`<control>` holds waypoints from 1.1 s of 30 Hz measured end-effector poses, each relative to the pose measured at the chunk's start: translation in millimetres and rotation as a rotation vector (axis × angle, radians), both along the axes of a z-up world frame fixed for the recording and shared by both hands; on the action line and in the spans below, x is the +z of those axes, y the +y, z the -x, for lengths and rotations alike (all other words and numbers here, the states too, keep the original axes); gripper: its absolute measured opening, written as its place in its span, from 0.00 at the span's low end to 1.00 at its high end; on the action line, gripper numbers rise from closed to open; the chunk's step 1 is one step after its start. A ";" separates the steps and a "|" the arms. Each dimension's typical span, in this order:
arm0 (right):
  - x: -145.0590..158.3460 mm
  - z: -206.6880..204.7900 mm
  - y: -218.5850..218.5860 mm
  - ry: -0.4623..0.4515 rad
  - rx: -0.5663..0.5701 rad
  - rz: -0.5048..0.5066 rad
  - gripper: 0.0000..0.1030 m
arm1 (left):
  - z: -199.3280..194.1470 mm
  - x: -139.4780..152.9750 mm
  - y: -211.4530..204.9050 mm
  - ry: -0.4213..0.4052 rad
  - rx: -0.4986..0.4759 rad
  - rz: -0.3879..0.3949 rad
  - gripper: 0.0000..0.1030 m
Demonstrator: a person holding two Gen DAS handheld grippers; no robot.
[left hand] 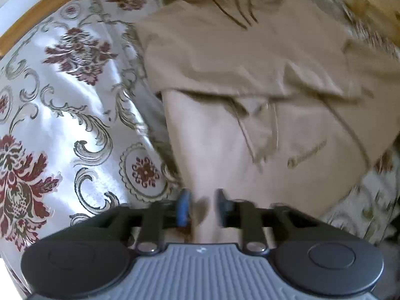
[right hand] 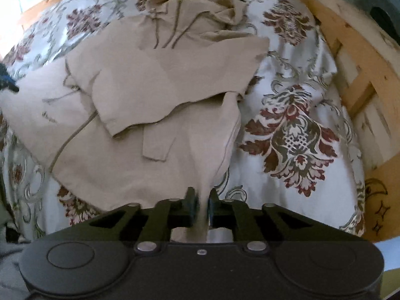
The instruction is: Fold large clothes
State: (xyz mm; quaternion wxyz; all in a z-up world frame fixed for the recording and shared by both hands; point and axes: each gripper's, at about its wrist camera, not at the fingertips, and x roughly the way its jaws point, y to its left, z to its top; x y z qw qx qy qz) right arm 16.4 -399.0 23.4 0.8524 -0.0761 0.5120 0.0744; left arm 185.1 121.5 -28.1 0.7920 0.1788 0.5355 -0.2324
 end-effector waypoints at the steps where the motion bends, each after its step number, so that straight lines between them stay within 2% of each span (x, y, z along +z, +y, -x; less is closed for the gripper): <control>1: 1.3 -1.0 -2.2 -0.007 -0.011 -0.013 0.19 | -2.3 7.5 0.3 -0.018 0.021 0.032 0.67; 2: 3.7 -3.5 -5.0 -0.017 -0.015 -0.029 0.19 | -3.7 19.1 -1.3 -0.054 0.048 0.071 0.71; 4: 8.8 -11.2 -8.4 -0.032 -0.020 -0.048 0.32 | -9.4 37.8 -6.3 -0.104 0.104 0.155 0.75; 6: 17.9 -25.3 -12.6 -0.071 -0.028 -0.060 0.44 | -19.9 55.2 -20.7 -0.153 0.233 0.254 0.94; 7: 22.3 -35.0 -11.9 -0.094 -0.033 -0.078 0.52 | -26.7 60.7 -29.7 -0.180 0.303 0.304 0.98; 8: 27.7 -48.3 -10.1 -0.129 -0.042 -0.100 0.57 | -35.1 63.0 -39.7 -0.205 0.359 0.346 0.99; 10: 34.5 -75.4 -6.6 -0.204 -0.070 -0.123 0.80 | -52.9 59.0 -59.6 -0.219 0.434 0.397 0.99; 12: 37.0 -109.0 -0.6 -0.297 -0.125 -0.140 0.91 | -69.0 44.9 -80.2 -0.225 0.495 0.412 0.99; 15: 27.7 -173.3 15.9 -0.395 -0.172 -0.129 0.92 | -86.9 11.6 -95.4 -0.211 0.496 0.419 0.99; 19: 5.1 -267.3 53.1 -0.458 -0.139 -0.032 0.88 | -92.0 -29.2 -101.6 -0.326 0.506 0.392 0.99; 22: -3.0 -335.6 79.8 -0.497 -0.125 -0.014 0.83 | -102.2 -55.5 -102.1 -0.349 0.556 0.433 0.99; 25: 0.6 -398.5 110.6 -0.551 -0.102 0.079 0.83 | -104.8 -77.5 -95.9 -0.358 0.519 0.511 0.99; 27: 4.6 -435.2 123.6 -0.534 -0.065 0.140 0.83 | -109.6 -85.0 -90.8 -0.354 0.531 0.547 0.99; 30: 1.2 -479.8 137.8 -0.460 0.003 0.292 0.83 | -121.6 -91.1 -82.4 -0.290 0.558 0.622 0.99; 32: -6.1 -505.4 138.7 -0.391 0.031 0.350 0.82 | -124.8 -94.8 -78.0 -0.296 0.558 0.635 0.99; 33: -9.7 -511.4 139.4 -0.361 0.035 0.360 0.78 | -124.5 -95.9 -77.9 -0.295 0.557 0.634 0.99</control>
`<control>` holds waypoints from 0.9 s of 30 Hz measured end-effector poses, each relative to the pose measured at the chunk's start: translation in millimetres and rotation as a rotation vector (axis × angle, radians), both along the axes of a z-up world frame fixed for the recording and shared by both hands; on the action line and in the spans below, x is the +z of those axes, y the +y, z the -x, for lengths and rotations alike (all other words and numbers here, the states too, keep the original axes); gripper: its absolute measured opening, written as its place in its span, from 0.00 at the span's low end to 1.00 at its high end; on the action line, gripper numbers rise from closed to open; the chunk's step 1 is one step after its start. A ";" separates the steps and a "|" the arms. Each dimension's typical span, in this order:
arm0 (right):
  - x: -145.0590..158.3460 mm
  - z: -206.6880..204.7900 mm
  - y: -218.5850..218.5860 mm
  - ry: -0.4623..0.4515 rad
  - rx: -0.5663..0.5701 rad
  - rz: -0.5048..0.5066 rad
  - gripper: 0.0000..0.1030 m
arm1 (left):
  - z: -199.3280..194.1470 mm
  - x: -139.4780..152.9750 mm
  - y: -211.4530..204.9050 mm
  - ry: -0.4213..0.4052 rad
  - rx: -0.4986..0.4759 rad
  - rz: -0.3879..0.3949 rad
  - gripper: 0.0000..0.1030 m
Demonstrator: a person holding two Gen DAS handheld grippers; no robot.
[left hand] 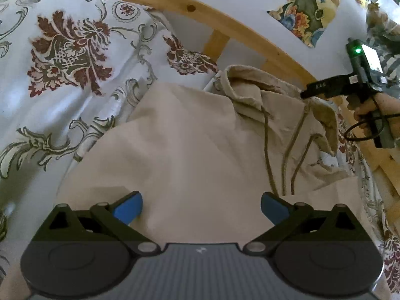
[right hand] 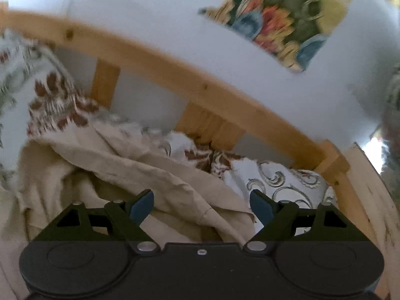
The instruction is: Fold large clothes
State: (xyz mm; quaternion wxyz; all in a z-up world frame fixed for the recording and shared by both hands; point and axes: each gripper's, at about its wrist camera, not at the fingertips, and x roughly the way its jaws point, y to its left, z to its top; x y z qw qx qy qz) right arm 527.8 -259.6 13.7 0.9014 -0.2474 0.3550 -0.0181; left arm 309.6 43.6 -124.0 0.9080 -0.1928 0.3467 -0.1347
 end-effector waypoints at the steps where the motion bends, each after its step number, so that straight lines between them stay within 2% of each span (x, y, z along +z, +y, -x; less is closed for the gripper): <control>1: -4.9 -9.9 -2.4 0.053 -0.007 0.000 0.71 | -0.5 -1.8 -0.1 0.002 -0.002 0.002 0.99; 2: -10.0 -15.8 -5.1 0.103 -0.013 -0.016 0.66 | 0.2 -3.4 -0.3 -0.001 -0.003 0.003 0.99; 3: -15.5 -18.4 -7.4 0.142 -0.021 -0.038 0.49 | -0.7 -3.5 -1.7 -0.006 -0.005 -0.004 0.99; 4: -17.9 -19.5 -11.9 0.154 -0.031 -0.061 0.21 | 0.5 -3.4 -3.0 -0.013 -0.010 -0.015 0.99; 5: -16.8 -15.0 -13.3 0.137 -0.035 -0.076 0.11 | 0.4 -2.2 -4.2 -0.017 -0.011 -0.022 0.99; 8: -2.8 19.7 -14.5 -0.010 0.025 -0.095 0.10 | 2.1 -2.1 -3.7 -0.013 -0.010 -0.012 0.99; 11: 0.4 77.4 -7.8 -0.217 0.125 0.005 0.10 | 1.9 -1.7 -1.4 -0.007 -0.001 0.009 0.99; 13: -9.8 122.5 -3.9 -0.355 0.200 0.081 0.10 | 2.3 -1.6 -1.1 -0.006 0.001 0.011 0.99; 15: -22.8 154.1 -3.4 -0.419 0.220 0.119 0.09 | 2.6 -1.8 -2.2 -0.008 0.001 0.005 0.99; 19: -59.8 197.9 -0.3 -0.442 0.244 0.173 0.09 | 4.2 -1.6 -4.4 -0.013 -0.007 -0.011 0.99; 23: -100.8 214.0 8.4 -0.332 0.304 0.227 0.08 | 5.0 -1.3 -5.7 -0.016 -0.016 -0.026 0.99; 25: -111.7 215.2 11.5 -0.287 0.323 0.248 0.09 | 5.5 -1.5 -6.5 -0.016 -0.020 -0.031 0.99; 26: -112.2 216.2 12.3 -0.292 0.327 0.243 0.13 | 5.7 -1.7 -6.5 -0.016 -0.021 -0.030 0.99; 27: -110.5 216.0 13.1 -0.293 0.324 0.226 0.28 | 5.6 -1.8 -6.3 -0.014 -0.021 -0.029 0.99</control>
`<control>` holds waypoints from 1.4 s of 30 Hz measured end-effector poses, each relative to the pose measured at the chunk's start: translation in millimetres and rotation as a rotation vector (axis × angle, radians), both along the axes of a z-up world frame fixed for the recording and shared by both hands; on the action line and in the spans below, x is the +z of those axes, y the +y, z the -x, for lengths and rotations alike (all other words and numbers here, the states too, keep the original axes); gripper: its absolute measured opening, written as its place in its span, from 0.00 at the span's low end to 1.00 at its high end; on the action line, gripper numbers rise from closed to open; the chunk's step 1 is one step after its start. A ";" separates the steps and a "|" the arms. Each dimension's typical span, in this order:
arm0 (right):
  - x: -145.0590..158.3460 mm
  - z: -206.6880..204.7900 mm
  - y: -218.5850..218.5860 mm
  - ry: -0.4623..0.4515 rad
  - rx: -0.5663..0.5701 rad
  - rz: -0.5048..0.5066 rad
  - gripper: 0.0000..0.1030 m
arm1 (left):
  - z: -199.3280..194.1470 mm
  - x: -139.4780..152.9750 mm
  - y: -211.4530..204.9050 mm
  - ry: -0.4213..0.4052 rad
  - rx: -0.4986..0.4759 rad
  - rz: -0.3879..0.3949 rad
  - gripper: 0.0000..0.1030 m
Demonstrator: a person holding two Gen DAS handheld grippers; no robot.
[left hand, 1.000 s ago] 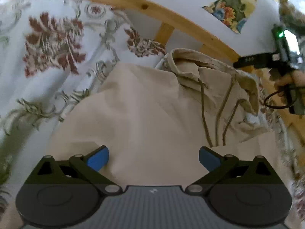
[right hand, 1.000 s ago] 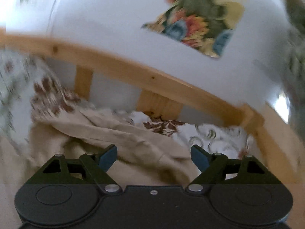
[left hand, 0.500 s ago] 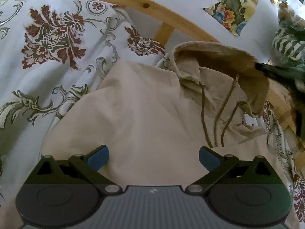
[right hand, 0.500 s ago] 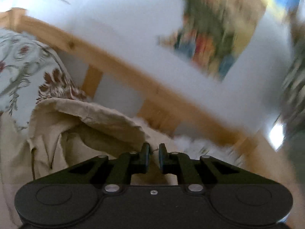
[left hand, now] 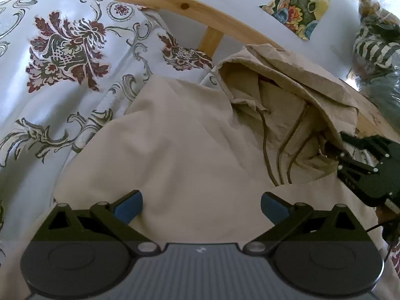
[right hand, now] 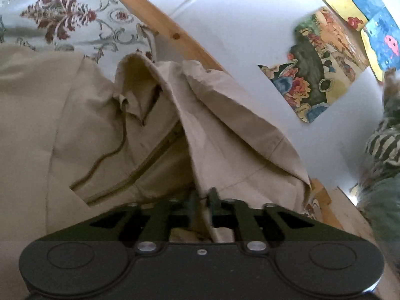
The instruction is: Fold large clothes
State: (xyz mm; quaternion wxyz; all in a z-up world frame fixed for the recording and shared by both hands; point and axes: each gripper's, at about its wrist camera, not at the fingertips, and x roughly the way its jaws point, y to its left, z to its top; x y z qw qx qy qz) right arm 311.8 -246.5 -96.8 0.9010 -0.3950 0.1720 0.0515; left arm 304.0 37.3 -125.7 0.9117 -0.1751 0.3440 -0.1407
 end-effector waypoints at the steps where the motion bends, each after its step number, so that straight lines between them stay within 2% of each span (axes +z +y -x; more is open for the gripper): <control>1: 2.6 1.5 0.1 0.005 -0.006 -0.019 0.48 | 0.2 -0.1 0.5 0.001 0.000 0.002 0.99; 3: 14.1 6.1 -2.2 0.014 0.013 -0.084 0.68 | 0.1 -1.0 1.9 0.004 -0.001 0.008 0.99; 4: 21.0 12.4 -2.5 0.016 0.024 -0.118 0.71 | 0.2 -1.5 2.2 0.005 0.000 0.009 0.99; 5: 30.6 14.7 -2.9 0.018 0.041 -0.158 0.72 | 0.2 -1.8 2.2 0.005 0.000 0.009 0.99; 8: 66.1 9.5 -1.7 -0.040 0.053 -0.241 0.84 | 0.9 -2.2 1.9 0.004 -0.002 0.006 0.99; 12: 105.9 -40.2 -11.2 -0.094 -0.048 -0.308 0.87 | 0.6 -1.6 2.9 0.007 -0.002 0.014 0.99; 15: 122.4 -100.8 -25.6 0.018 -0.120 -0.358 0.88 | 0.1 -2.0 3.5 0.010 0.002 0.022 0.99; 16: 123.4 -120.4 -28.0 0.086 -0.119 -0.361 0.88 | 0.0 -2.2 3.1 0.009 0.002 0.020 0.99; 19: 112.6 -163.4 -18.8 0.250 -0.109 -0.255 0.87 | -0.5 -2.5 1.4 0.002 -0.003 0.013 0.99; 21: 104.3 -175.2 -5.3 0.274 -0.093 -0.155 0.87 | -1.4 -3.3 0.7 0.000 -0.004 0.008 0.99; 23: 98.5 -184.8 3.8 0.304 -0.089 -0.109 0.81 | -1.7 -3.5 0.9 -0.001 -0.005 0.007 0.99; 24: 93.3 -189.8 4.6 0.330 -0.111 -0.100 0.64 | -2.0 -3.5 1.2 -0.001 -0.005 0.008 0.99; 25: 89.0 -194.7 4.4 0.342 -0.135 -0.094 0.41 | -2.3 -3.6 1.4 0.000 -0.005 0.011 0.99; 27: 86.9 -197.9 2.6 0.339 -0.175 -0.099 0.13 | -2.2 -3.8 1.7 0.000 -0.005 0.013 0.99; 28: 89.3 -196.1 1.9 0.321 -0.179 -0.113 0.07 | -2.3 -3.8 1.5 0.000 -0.005 0.012 0.99; 31: 100.6 -166.1 7.4 0.200 -0.153 -0.108 0.04 | -1.8 -3.7 0.8 -0.002 -0.006 0.005 0.99; 35: 114.0 -97.6 23.6 -0.003 -0.088 -0.026 0.04 | -2.1 -0.6 2.2 -0.001 -0.001 0.013 0.99; 40: 107.8 -0.3 41.7 -0.139 -0.005 0.058 0.03 | 1.1 13.0 13.2 0.008 -0.002 0.097 0.99; 42: 102.9 33.0 46.7 -0.174 0.028 0.078 0.03 | 4.5 22.7 17.0 -0.009 -0.003 0.101 0.99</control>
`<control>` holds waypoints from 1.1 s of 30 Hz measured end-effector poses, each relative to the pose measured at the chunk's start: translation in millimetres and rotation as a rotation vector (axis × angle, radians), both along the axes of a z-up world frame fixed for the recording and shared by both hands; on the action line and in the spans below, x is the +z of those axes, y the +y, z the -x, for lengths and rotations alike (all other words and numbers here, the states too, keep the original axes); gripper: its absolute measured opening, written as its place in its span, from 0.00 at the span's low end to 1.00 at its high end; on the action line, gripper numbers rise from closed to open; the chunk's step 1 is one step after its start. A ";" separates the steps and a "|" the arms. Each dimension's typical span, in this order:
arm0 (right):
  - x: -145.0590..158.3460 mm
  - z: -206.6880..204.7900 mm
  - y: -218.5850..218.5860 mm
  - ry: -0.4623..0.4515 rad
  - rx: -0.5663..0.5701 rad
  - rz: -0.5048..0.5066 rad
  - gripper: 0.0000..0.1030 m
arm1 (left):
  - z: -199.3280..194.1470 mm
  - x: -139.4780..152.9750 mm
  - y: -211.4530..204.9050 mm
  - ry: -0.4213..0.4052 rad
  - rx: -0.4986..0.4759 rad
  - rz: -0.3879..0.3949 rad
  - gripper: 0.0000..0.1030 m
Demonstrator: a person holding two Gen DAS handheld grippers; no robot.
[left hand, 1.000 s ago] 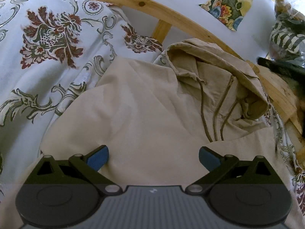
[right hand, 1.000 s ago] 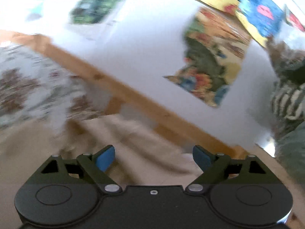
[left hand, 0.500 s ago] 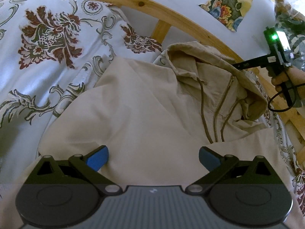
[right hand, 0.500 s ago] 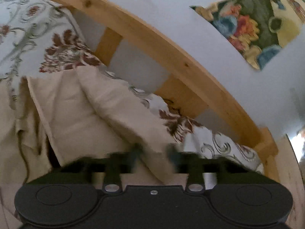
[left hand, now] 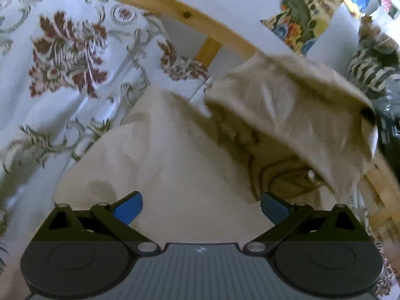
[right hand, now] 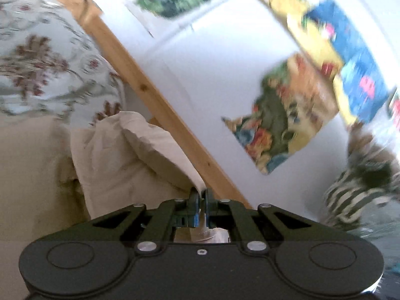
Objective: Fold large clothes
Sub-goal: 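Fold the hood down onto the jacket body with the right gripper while the left gripper grasps the hem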
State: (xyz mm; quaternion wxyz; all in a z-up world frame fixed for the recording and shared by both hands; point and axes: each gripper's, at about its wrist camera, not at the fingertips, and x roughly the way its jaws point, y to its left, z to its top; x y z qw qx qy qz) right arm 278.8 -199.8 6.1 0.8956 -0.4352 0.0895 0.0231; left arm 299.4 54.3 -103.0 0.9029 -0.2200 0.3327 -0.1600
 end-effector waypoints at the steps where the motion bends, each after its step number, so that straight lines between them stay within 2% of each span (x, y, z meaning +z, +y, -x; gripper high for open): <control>1: -4.5 16.8 2.9 -0.009 0.018 0.021 0.03 | 2.0 5.2 2.2 -0.003 0.000 -0.006 0.99; 6: -43.5 93.2 17.9 0.040 0.109 0.210 0.03 | 18.5 27.9 29.3 0.049 0.039 -0.001 0.99; 11: -79.3 141.7 29.9 0.187 0.143 0.303 0.05 | 16.0 38.0 43.6 0.042 0.040 0.082 0.99; 12: -80.7 145.7 31.1 0.215 0.142 0.292 0.11 | 14.0 36.8 43.7 0.042 0.030 0.102 0.99; 13: -77.8 149.8 33.2 0.239 0.137 0.261 0.21 | 11.2 34.7 42.0 0.038 0.021 0.119 0.99; 15: -69.7 155.5 36.4 0.306 0.110 0.175 0.37 | 2.5 26.4 36.2 0.051 -0.008 0.146 0.99; 18: -47.6 156.4 26.3 0.418 0.018 -0.058 0.43 | -10.8 8.6 28.6 0.107 -0.040 0.187 0.96; 19: -40.2 153.5 18.0 0.450 -0.027 -0.145 0.49 | -12.7 4.4 28.0 0.122 -0.039 0.191 0.95; 21: -31.9 145.5 -2.4 0.476 -0.124 -0.269 0.53 | -17.8 -3.3 26.3 0.148 -0.031 0.199 0.92; 23: -23.6 135.2 -35.5 0.497 -0.219 -0.464 0.53 | -24.5 -6.5 23.3 0.154 -0.043 0.190 0.87; 25: -19.5 129.0 -78.4 0.489 -0.284 -0.730 0.53 | -31.6 -6.7 19.0 0.144 -0.054 0.171 0.82; 26: -19.5 124.8 -101.7 0.470 -0.311 -0.867 0.53 | -36.6 -7.3 16.3 0.138 -0.055 0.161 0.77; 28: -25.3 110.4 -133.3 0.443 -0.367 -1.025 0.52 | -44.9 -9.3 11.8 0.153 -0.059 0.144 0.60; 30: -36.6 89.1 -154.2 0.439 -0.437 -1.111 0.49 | -51.8 -13.0 6.1 0.162 -0.096 0.141 0.32; 31: -46.5 79.1 -161.8 0.453 -0.460 -1.165 0.48 | -52.2 -14.3 2.9 0.159 -0.100 0.129 0.29; 33: -63.0 62.4 -167.5 0.492 -0.472 -1.234 0.46 | -47.3 -14.6 -1.8 0.121 -0.099 0.110 0.14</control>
